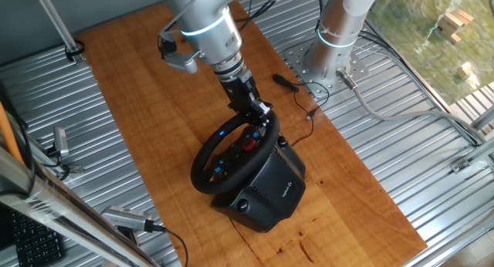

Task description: Rotate the steering wheel 90 degrees counterclockwise

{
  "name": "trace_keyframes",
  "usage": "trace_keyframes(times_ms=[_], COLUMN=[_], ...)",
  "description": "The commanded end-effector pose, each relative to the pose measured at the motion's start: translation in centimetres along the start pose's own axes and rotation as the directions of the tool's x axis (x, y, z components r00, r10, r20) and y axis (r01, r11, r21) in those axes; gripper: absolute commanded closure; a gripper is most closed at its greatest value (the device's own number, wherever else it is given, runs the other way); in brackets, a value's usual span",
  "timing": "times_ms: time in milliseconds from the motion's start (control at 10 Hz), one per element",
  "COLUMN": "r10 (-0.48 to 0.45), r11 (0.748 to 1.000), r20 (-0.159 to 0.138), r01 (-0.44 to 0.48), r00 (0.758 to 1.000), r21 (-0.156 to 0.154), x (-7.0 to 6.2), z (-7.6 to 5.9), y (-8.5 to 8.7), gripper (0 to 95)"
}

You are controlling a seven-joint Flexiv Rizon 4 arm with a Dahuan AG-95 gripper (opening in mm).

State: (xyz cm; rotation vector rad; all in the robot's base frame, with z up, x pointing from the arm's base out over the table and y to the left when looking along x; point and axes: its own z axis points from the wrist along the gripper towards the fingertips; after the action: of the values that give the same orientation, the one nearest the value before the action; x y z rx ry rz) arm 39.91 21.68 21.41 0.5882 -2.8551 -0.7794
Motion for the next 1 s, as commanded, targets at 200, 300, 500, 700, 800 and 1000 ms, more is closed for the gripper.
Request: trace_keyframes(times_ms=[200, 300, 500, 700, 800, 1000], r10=[-0.006, -0.011, -0.018, -0.025, -0.027, -0.035], r11=[1.0, 1.0, 1.0, 1.0, 1.0, 0.999], r20=[-0.017, -0.021, -0.027, -0.037, -0.041, -0.043], r01=[0.006, 0.011, 0.018, 0.025, 0.027, 0.034], r00=[1.0, 1.0, 0.999, 0.999, 0.999, 0.998], r21=[-0.004, -0.005, -0.005, -0.008, -0.009, -0.009], x=[0.2, 0.3, 0.4, 0.5, 0.6, 0.7], z=[-0.1, 0.0, 0.0, -0.1, -0.1, 0.0], y=[-0.3, -0.5, -0.7, -1.0, -1.1, -1.3], gripper=[95.0, 95.0, 95.0, 95.0, 95.0, 95.0])
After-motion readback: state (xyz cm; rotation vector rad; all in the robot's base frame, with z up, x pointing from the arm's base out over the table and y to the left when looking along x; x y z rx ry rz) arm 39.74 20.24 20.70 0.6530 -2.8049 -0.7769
